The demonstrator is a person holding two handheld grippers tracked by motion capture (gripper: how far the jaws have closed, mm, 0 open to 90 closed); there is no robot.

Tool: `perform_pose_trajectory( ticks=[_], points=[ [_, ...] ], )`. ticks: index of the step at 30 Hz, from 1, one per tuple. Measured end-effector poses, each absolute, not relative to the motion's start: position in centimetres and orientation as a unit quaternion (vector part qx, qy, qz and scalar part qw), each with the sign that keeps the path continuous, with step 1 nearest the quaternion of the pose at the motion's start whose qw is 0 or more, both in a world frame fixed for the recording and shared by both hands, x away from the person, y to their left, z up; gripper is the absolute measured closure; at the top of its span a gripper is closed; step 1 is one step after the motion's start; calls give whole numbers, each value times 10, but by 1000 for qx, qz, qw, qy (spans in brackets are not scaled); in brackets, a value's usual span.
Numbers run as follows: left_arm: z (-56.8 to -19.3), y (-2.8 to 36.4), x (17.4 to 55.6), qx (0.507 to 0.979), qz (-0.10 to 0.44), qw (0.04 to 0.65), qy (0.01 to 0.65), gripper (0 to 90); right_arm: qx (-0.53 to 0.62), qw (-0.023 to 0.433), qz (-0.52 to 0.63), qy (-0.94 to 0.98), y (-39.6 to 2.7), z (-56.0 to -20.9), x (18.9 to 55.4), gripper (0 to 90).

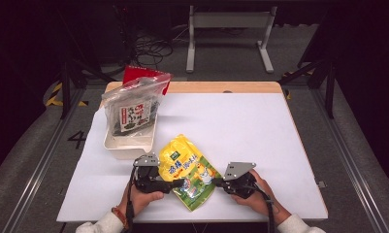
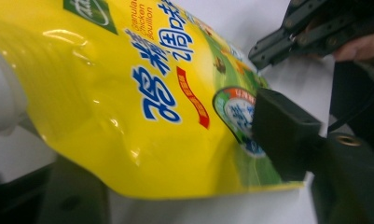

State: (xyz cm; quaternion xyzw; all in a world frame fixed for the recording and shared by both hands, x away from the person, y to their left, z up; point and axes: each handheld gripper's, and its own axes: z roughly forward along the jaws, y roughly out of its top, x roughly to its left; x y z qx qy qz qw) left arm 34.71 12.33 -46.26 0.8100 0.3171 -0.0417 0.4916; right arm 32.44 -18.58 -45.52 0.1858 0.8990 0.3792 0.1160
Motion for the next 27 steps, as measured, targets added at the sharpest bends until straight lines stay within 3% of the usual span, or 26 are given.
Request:
perform_pose_trajectory(
  ticks=[8,15,27],
  points=[
    [-456,115,349,814,-2,501,293,768,191,109,385,897,-188,-456,325,897],
    [-441,115,343,812,32,520,261,863,192,105,399,891,-189,-455,319,828],
    [-422,120,331,819,69,531,206,882,203,111,431,872,-203,-441,315,656]
  ],
)
